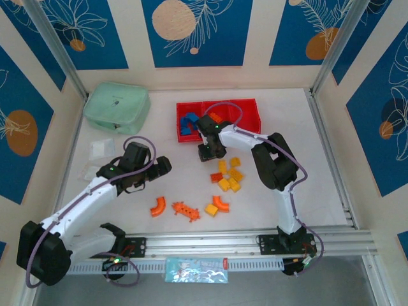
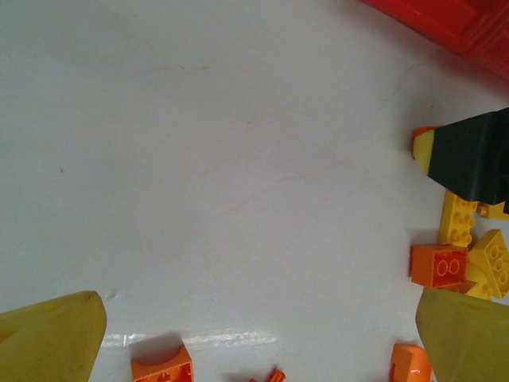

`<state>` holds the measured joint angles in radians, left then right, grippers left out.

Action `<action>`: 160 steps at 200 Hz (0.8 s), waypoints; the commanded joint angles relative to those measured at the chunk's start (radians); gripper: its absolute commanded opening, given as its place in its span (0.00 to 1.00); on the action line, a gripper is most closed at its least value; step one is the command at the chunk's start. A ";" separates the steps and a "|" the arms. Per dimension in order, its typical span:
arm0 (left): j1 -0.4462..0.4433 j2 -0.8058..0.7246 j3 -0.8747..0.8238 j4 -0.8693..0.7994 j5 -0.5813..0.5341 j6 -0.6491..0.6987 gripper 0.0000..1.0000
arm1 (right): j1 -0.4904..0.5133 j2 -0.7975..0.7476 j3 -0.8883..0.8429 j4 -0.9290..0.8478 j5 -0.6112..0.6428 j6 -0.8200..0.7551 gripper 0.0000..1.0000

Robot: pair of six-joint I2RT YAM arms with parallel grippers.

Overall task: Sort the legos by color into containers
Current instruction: Pick up the lego from the center of the table, then place the lego in the container.

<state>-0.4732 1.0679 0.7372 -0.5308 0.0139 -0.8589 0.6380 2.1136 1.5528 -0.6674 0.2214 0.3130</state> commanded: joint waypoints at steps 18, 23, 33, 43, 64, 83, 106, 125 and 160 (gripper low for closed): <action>-0.004 0.018 0.034 0.003 0.009 0.024 0.99 | 0.005 -0.026 0.037 -0.043 -0.006 0.003 0.31; -0.004 0.021 0.042 0.000 0.012 0.029 0.99 | 0.004 -0.037 0.040 -0.049 -0.008 0.004 0.30; -0.005 0.025 0.057 -0.007 0.017 0.036 0.99 | 0.001 -0.063 0.047 -0.059 -0.008 0.006 0.30; -0.004 0.030 0.070 -0.008 0.023 0.044 0.99 | -0.006 -0.090 0.052 -0.064 -0.010 0.010 0.30; -0.007 0.049 0.102 -0.002 0.036 0.058 0.99 | -0.041 -0.139 0.069 -0.074 -0.013 0.022 0.30; -0.015 0.082 0.137 0.006 0.040 0.072 0.99 | -0.082 -0.144 0.108 -0.082 0.010 0.011 0.30; -0.028 0.142 0.184 0.025 0.053 0.088 0.99 | -0.134 -0.094 0.196 -0.105 0.036 0.000 0.30; -0.032 0.190 0.215 0.044 0.058 0.097 0.99 | -0.167 -0.034 0.275 -0.106 0.042 0.000 0.30; -0.033 0.255 0.264 0.070 0.055 0.113 0.99 | -0.200 0.111 0.476 -0.131 0.065 -0.016 0.31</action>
<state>-0.4980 1.2922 0.9474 -0.4900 0.0532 -0.7769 0.4438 2.1201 1.9274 -0.7528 0.2672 0.3164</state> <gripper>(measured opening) 0.994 0.307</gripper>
